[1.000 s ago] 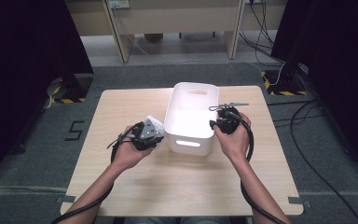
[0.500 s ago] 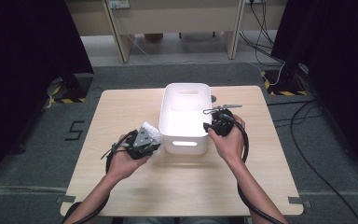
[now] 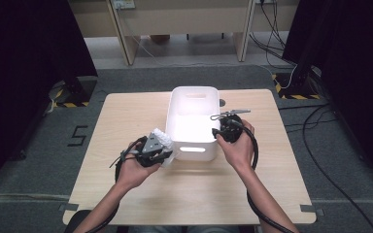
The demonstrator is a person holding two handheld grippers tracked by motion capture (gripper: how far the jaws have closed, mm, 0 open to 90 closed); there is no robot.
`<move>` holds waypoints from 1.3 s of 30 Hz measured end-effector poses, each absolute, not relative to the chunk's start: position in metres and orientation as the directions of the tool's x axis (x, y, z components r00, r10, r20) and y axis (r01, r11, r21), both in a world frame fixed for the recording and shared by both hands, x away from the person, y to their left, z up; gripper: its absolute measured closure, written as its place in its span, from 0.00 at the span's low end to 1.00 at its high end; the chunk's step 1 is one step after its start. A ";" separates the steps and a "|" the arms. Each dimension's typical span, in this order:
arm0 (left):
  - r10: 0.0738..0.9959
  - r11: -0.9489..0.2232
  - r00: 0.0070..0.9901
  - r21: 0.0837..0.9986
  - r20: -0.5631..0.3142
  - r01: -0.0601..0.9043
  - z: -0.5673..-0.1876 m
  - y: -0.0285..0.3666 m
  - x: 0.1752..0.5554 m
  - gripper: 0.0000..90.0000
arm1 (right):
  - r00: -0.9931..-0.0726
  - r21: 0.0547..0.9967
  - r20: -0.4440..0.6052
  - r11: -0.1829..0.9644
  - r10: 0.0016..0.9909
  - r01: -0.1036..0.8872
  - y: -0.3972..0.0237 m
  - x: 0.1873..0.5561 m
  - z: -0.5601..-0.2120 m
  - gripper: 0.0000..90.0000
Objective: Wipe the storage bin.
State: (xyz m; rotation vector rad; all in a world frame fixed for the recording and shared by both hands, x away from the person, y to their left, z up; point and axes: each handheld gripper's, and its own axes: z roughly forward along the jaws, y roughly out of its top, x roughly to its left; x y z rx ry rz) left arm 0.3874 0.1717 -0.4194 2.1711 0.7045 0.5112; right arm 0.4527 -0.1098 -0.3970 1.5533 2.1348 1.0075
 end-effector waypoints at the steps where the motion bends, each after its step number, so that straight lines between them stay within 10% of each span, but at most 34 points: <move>1: 0.632 -0.539 0.764 0.780 0.125 0.318 -0.419 0.171 0.387 0.85 | -0.366 0.699 0.143 0.168 0.920 0.695 -0.110 0.453 -0.397 0.75; 39: 0.648 -0.539 0.754 0.764 0.107 0.355 -0.427 0.159 0.392 0.85 | -0.382 0.703 0.123 0.191 0.916 0.685 -0.108 0.454 -0.397 0.75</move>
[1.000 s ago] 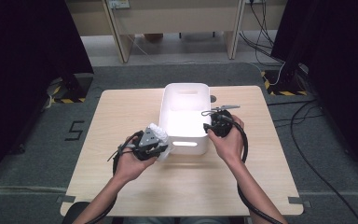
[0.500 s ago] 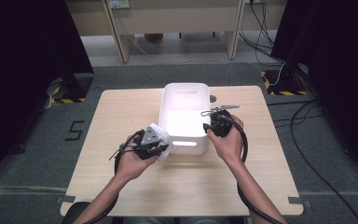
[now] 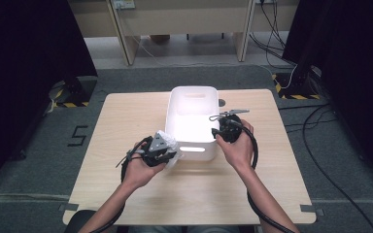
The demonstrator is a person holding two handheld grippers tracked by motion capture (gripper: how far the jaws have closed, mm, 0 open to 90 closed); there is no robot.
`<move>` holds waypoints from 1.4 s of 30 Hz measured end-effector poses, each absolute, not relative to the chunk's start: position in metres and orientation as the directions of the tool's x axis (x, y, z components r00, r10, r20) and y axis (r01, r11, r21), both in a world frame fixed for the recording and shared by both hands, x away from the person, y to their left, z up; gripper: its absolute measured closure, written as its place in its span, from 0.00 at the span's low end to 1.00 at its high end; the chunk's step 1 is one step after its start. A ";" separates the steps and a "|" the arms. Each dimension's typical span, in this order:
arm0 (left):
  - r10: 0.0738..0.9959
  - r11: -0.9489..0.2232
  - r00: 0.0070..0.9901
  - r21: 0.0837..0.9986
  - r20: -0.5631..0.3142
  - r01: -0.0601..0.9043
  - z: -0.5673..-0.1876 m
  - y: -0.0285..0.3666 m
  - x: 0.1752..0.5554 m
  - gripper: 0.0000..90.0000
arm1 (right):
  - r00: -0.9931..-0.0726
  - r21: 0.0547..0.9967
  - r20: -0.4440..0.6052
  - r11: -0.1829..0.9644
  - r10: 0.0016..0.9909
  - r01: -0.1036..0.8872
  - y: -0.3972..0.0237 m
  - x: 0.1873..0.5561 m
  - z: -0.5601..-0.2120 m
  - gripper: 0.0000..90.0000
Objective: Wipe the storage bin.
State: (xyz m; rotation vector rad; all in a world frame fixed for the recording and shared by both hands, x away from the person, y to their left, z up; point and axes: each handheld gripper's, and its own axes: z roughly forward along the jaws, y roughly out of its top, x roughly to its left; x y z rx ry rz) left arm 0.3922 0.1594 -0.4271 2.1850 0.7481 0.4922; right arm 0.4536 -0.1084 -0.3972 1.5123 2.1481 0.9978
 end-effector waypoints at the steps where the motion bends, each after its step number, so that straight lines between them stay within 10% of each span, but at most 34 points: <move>1: 0.647 -0.541 0.755 0.762 0.106 0.356 -0.428 0.159 0.392 0.85 | -0.382 0.703 0.123 0.191 0.916 0.685 -0.108 0.454 -0.397 0.75; 42: 0.641 -0.591 0.762 0.693 0.094 0.412 -0.465 0.151 0.402 0.85 | -0.375 0.703 0.127 0.183 0.918 0.687 -0.107 0.453 -0.397 0.75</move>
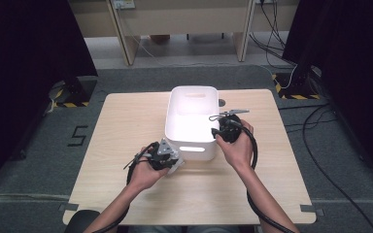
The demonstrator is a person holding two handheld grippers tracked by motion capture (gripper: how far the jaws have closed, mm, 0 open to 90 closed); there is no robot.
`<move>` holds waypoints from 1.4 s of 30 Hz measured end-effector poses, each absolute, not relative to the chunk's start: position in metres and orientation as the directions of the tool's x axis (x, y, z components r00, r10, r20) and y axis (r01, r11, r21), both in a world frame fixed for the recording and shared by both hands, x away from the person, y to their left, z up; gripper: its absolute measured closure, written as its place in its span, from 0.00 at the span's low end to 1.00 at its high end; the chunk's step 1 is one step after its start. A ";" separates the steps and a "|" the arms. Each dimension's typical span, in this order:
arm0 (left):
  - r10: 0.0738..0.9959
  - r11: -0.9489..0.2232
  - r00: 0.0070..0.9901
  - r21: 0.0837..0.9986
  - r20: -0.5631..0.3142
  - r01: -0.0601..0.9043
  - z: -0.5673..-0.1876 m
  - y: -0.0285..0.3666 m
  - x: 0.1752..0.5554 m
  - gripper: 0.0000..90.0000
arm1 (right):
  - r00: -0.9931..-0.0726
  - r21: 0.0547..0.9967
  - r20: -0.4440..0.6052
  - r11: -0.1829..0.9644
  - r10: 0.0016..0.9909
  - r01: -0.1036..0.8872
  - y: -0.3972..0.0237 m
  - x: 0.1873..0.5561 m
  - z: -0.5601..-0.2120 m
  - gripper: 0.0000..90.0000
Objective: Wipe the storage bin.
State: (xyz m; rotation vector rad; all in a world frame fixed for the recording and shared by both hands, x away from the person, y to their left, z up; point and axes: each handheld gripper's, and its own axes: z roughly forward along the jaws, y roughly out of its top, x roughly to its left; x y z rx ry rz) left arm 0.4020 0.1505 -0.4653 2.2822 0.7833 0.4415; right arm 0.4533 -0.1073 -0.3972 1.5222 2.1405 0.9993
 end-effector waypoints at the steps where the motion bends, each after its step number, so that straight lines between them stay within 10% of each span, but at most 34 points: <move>1: 0.641 -0.592 0.762 0.691 0.092 0.414 -0.466 0.150 0.402 0.85 | -0.374 0.704 0.127 0.182 0.919 0.686 -0.107 0.453 -0.397 0.75; 42: 0.648 -0.553 0.757 0.737 0.087 0.389 -0.435 0.137 0.396 0.85 | -0.376 0.707 0.131 0.179 0.917 0.684 -0.106 0.453 -0.398 0.73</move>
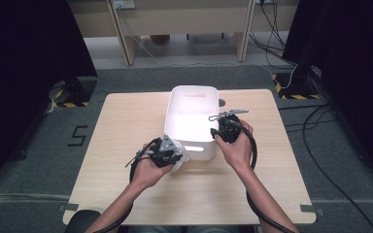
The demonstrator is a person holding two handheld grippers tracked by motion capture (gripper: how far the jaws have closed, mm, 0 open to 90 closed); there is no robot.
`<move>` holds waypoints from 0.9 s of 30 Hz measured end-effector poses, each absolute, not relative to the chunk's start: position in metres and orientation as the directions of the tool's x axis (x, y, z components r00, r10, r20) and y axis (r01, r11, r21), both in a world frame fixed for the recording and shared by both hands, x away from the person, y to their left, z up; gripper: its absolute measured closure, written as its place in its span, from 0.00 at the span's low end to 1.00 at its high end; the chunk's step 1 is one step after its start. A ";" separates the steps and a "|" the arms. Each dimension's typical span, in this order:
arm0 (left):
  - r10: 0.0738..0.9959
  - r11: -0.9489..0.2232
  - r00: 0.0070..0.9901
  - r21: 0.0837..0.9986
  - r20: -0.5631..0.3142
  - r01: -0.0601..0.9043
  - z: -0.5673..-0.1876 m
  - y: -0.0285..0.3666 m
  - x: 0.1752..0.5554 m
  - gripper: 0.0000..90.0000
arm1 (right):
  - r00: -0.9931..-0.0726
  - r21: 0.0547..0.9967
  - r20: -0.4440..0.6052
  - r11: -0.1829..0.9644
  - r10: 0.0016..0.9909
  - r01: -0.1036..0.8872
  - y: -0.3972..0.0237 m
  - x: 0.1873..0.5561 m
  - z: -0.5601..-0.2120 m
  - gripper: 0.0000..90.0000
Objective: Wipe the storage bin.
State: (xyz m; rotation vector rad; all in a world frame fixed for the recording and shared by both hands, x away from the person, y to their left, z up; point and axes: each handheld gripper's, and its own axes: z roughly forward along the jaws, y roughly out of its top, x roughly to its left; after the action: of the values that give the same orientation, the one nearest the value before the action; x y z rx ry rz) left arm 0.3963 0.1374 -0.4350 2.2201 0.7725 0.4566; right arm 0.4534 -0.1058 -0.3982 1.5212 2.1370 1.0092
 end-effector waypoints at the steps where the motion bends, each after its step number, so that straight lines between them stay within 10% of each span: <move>1: 0.646 -0.557 0.758 0.735 0.091 0.386 -0.433 0.137 0.396 0.85 | -0.376 0.707 0.131 0.179 0.917 0.684 -0.106 0.453 -0.398 0.73; 27: 0.630 -0.572 0.770 0.731 0.100 0.373 -0.424 0.122 0.397 0.85 | -0.376 0.708 0.129 0.180 0.918 0.683 -0.105 0.453 -0.398 0.73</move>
State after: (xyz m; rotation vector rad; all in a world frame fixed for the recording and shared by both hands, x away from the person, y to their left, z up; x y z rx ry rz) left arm 0.3967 0.1220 -0.4241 2.2373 0.7436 0.4580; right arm 0.4529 -0.1046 -0.3980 1.5195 2.1362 1.0074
